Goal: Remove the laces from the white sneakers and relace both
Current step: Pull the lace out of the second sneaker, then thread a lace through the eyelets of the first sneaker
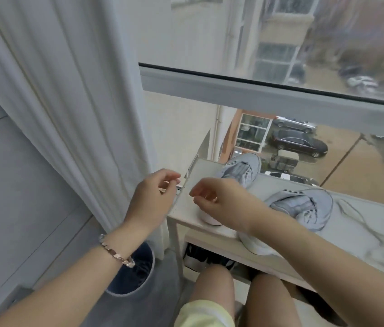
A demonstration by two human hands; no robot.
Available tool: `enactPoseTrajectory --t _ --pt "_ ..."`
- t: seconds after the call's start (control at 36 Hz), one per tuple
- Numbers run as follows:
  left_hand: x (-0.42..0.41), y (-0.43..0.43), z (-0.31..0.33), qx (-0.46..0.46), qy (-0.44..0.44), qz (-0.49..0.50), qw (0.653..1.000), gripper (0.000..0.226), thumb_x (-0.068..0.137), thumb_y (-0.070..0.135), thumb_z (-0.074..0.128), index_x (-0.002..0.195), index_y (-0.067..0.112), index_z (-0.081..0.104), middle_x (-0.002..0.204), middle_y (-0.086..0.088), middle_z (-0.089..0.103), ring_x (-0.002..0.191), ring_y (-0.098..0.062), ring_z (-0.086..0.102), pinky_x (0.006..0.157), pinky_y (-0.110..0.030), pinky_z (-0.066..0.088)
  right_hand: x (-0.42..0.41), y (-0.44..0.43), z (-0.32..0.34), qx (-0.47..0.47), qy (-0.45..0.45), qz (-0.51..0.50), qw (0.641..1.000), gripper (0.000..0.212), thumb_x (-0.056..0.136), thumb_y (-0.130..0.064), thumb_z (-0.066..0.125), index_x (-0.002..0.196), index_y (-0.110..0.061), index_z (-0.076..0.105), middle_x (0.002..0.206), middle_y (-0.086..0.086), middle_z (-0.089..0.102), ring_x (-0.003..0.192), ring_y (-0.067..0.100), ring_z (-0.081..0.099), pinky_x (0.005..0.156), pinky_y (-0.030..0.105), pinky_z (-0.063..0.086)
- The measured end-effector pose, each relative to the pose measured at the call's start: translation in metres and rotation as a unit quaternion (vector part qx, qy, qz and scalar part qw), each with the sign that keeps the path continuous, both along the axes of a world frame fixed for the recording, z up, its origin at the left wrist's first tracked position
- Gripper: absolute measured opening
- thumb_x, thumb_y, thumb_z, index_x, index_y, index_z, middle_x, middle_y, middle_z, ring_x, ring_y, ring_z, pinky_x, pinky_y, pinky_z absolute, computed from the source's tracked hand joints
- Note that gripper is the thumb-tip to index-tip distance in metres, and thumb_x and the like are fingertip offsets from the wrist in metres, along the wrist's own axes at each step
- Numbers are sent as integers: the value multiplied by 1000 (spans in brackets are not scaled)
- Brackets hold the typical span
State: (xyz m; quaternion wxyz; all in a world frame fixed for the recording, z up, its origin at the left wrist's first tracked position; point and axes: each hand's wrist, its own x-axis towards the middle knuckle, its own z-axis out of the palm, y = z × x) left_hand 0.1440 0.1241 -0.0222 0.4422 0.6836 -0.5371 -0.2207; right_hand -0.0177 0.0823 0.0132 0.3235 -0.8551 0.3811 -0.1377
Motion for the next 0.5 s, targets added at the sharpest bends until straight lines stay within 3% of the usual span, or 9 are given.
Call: enactPoseTrajectory --t 0.14,0.25,0.33,0.39,0.5 --pt "-76 -12 19 -34 -97 -163 981 14 89 17 57 98 20 66 95 13 60 87 3 54 73 -4 38 -80 -19 21 -37 -25 -106 993 14 91 -19 53 100 -22 64 82 -17 61 78 -2 58 72 9 45" --pt "-126 -26 9 3 -190 -275 943 27 87 39 58 108 23 64 102 13 57 103 -7 51 90 -22 38 -155 -29 11 -41 31 -215 975 13 91 -21 54 99 -21 64 80 -18 58 76 -3 55 74 15 45" --pt "-152 -32 0 81 -284 -331 896 35 82 58 54 98 27 60 86 13 53 93 -12 54 74 -28 39 -207 -31 -8 -41 83 -304 948 13 91 -21 54 95 -20 66 77 -16 57 77 7 56 71 21 43" --pt "-164 -33 -7 105 -343 -336 871 32 83 58 50 82 26 49 76 12 44 92 -17 50 66 -29 29 -239 -31 -24 -46 122 -367 921 17 90 -19 53 94 -17 69 82 -8 64 84 13 59 70 23 42" --pt "-172 -38 -22 88 -288 -282 911 23 88 42 54 78 22 50 78 6 55 88 -19 52 66 -28 31 -288 -27 -57 -10 179 -458 871 21 90 -18 51 97 -11 69 98 5 70 94 23 61 80 32 49"
